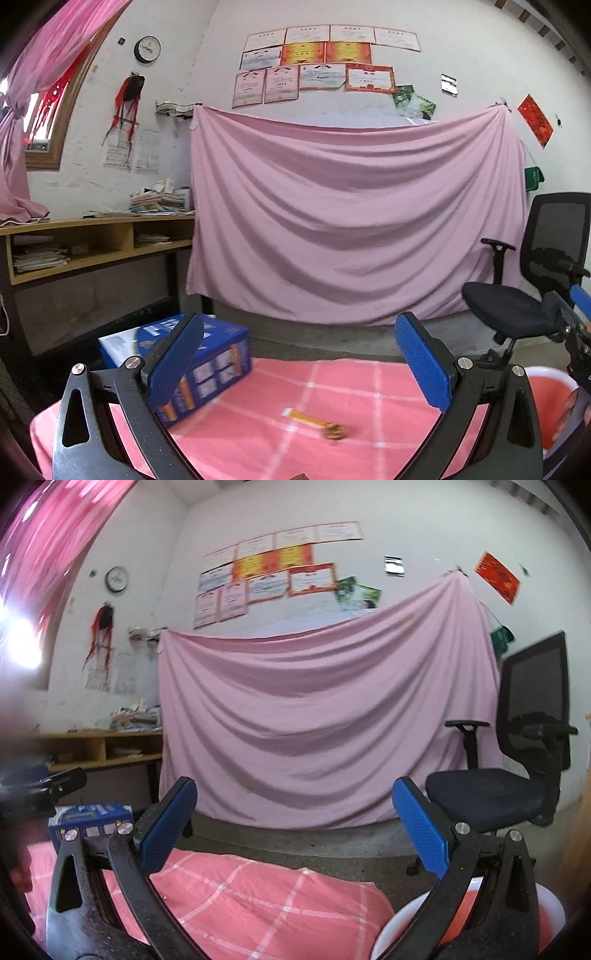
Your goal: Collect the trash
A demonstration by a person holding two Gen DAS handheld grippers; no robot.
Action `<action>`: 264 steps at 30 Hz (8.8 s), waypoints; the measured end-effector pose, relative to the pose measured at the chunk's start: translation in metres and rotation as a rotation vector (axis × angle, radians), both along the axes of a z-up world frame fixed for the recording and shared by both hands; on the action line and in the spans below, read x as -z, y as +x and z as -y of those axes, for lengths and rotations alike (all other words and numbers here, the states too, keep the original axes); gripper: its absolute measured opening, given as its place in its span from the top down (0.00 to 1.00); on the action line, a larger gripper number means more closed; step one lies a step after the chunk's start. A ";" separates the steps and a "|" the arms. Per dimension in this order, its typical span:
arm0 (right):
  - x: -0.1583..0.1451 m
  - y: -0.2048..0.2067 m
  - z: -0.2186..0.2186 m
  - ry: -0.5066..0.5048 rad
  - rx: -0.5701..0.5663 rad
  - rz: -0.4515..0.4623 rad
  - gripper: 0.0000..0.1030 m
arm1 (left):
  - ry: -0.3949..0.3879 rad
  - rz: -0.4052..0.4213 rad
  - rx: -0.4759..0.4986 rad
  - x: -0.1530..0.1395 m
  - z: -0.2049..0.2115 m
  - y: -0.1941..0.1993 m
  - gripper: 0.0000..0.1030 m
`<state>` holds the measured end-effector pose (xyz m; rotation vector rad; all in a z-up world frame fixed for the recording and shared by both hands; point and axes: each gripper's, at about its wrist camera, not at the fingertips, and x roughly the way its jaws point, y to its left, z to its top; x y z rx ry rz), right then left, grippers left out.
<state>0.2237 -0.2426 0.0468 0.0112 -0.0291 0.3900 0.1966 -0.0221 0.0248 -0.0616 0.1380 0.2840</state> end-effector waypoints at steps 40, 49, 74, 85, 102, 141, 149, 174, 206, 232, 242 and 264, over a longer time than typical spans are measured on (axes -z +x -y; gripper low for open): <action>0.125 0.090 -0.185 -0.610 -0.596 -0.686 0.43 | -0.158 -0.514 0.049 0.081 -0.086 0.058 0.32; 0.123 0.096 -0.163 -0.586 -0.577 -0.717 0.52 | -0.124 -0.620 0.165 0.090 -0.070 0.081 0.32; 0.129 0.131 -0.102 -0.481 -0.423 -0.852 0.51 | 0.209 -0.805 0.493 0.122 -0.026 0.155 0.33; 0.128 0.132 -0.098 -0.435 -0.442 -0.873 0.51 | 0.140 -0.836 0.507 0.123 -0.021 0.146 0.63; 0.127 0.122 -0.097 -0.454 -0.448 -0.858 0.51 | -0.055 -0.801 0.397 0.113 -0.002 0.125 0.88; 0.018 -0.009 0.080 -0.052 0.026 -0.046 0.52 | -0.034 -0.108 0.552 -0.017 0.140 0.030 0.88; 0.017 -0.037 0.134 -0.024 0.202 -0.007 0.52 | 0.030 -0.079 0.675 -0.021 0.208 0.030 0.88; 0.065 0.002 0.218 0.084 0.350 -0.428 0.52 | 0.085 -0.438 0.830 0.030 0.300 0.087 0.88; 0.076 0.024 0.221 0.072 0.348 -0.548 0.15 | -0.014 -0.499 0.697 0.036 0.259 0.108 0.45; 0.047 -0.049 0.146 0.068 0.376 -0.218 0.00 | -0.003 -0.270 0.445 0.028 0.158 0.027 0.02; 0.055 -0.085 0.117 0.064 0.357 -0.238 0.00 | -0.047 -0.240 0.383 0.032 0.119 -0.015 0.02; 0.053 -0.163 0.063 0.073 0.367 -0.246 0.00 | -0.018 -0.190 0.381 0.037 0.067 -0.101 0.02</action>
